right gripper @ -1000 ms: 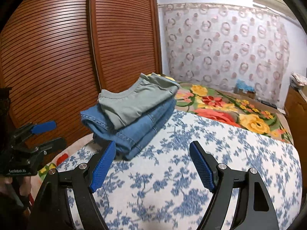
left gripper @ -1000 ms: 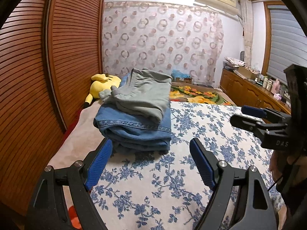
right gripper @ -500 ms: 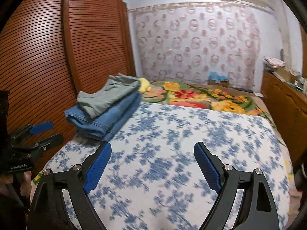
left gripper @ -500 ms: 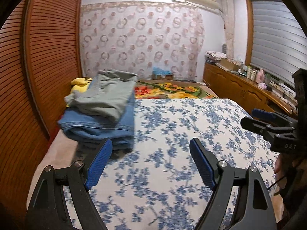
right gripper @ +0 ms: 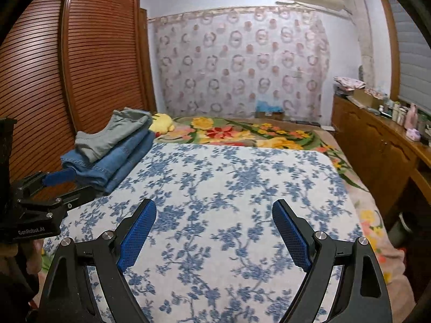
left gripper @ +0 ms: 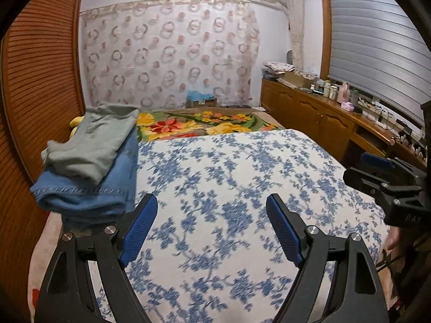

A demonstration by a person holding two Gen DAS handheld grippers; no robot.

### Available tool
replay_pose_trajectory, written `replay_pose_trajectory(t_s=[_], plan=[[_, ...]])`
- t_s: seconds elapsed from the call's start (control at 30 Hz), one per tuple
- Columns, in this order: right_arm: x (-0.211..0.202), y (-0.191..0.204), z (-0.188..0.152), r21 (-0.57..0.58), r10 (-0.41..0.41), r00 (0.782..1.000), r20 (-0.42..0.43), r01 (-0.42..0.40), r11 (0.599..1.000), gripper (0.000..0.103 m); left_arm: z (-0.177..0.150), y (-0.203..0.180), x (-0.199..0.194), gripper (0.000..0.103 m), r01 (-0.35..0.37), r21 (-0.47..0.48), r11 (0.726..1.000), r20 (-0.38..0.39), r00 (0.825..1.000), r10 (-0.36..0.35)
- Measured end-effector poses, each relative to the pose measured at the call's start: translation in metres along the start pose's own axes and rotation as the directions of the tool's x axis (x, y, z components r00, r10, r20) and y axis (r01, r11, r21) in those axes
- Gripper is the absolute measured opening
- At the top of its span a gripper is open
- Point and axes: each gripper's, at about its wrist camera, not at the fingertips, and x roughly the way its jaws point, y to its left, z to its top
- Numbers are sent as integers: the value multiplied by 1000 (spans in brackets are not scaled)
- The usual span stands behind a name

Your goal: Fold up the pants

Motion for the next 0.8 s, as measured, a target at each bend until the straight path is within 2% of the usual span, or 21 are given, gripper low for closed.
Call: replay_pose_trajectory(t_s=[0.4,0.8], plan=[[-26,-5,6,21,-46,996,72,45,999,92,21,-10,-23,83,-10,12,1000,52,999,9],[-42,0,11,13,-50,991,125,49,999,92,34,-7,-56,83,-27,12,1000,113,993,26]])
